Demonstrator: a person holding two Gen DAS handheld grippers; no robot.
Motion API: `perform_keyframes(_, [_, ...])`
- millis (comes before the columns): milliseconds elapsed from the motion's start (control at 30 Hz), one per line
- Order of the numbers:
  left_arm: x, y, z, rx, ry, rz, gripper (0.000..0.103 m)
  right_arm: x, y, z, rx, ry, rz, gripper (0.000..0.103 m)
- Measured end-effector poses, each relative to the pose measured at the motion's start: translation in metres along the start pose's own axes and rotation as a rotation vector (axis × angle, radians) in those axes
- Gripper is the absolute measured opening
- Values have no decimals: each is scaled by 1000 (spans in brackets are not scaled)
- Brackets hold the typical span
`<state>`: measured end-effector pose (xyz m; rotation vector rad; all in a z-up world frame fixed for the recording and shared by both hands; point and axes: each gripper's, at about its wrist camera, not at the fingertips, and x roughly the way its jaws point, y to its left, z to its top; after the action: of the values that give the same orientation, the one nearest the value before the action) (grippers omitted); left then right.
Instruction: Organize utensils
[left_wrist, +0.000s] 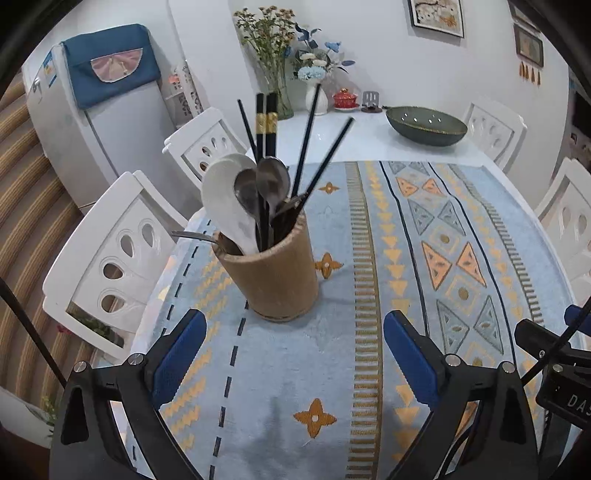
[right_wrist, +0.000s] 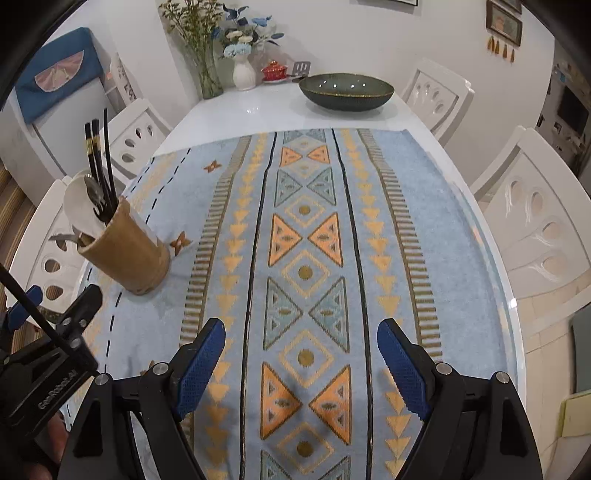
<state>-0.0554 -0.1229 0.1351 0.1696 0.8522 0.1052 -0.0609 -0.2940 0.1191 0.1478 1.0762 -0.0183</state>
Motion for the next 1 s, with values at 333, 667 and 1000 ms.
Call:
perform_keyframes(333, [-3,-4,-4,20,1,9,97,2,-4,-3,5,18,-3,84])
perform_keyframes(667, [-5,-7,-7,33,-3,29,97,2,-2,-5,-2,32,10,84])
perform_keyframes(1000, [-2,-1,-8,6,15,42,97,1,3,-8,-29,26,5,84])
